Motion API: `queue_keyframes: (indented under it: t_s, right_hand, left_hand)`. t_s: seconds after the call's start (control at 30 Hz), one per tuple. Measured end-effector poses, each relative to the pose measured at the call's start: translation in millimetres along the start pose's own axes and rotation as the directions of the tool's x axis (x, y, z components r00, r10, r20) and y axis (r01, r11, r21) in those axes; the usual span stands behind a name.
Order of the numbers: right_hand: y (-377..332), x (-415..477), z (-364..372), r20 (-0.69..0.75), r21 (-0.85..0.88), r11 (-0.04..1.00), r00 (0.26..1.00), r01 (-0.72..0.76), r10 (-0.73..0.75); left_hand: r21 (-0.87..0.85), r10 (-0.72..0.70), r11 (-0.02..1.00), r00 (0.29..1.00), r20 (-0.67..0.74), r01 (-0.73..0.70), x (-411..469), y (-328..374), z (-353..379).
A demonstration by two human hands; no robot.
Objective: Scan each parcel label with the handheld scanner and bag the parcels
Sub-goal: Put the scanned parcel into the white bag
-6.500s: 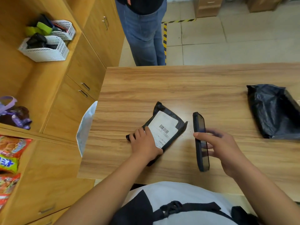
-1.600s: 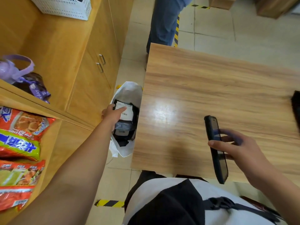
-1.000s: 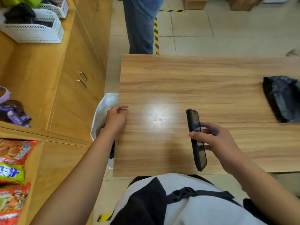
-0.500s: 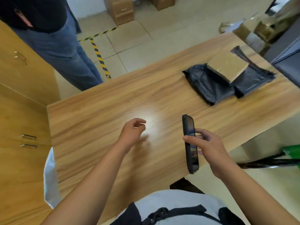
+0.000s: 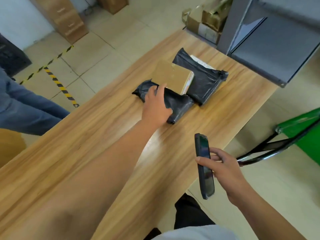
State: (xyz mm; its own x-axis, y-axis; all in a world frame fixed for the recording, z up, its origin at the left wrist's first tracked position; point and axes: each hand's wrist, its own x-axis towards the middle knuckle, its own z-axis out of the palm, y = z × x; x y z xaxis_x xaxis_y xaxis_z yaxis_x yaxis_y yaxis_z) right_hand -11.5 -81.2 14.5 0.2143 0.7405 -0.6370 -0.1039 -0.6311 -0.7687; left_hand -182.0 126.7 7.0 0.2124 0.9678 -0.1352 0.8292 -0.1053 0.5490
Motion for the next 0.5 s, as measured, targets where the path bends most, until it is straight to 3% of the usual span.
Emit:
queue_keyframes:
  t_s: [0.1, 0.2, 0.37, 0.5]
  right_hand:
    - [-5.5, 5.3, -11.5, -0.016, -0.003, 1.000, 1.000, 0.018, -0.018]
    - [-6.5, 10.1, -20.0, -0.038, 0.018, 1.000, 0.999, 0.017, -0.016]
    - [-5.2, 14.8, -24.7, -0.058, 0.051, 0.999, 0.998, -0.003, 0.006]
    - [-10.8, 19.4, -15.2, -0.017, 0.049, 0.999, 1.000, 0.006, -0.005]
  left_hand:
    - [0.405, 0.203, 0.896, 0.979, -0.017, -0.179, 43.1, 24.1, 1.6]
    - [0.602, 0.326, 0.739, 0.943, 0.073, -0.302, 73.7, 32.1, 7.9]
    - [0.705, 0.394, 0.598, 0.906, 0.154, -0.380, 91.6, 29.6, 9.9]
    - [0.655, 0.504, 0.630, 0.861, 0.063, -0.417, 60.8, 12.3, -3.1]
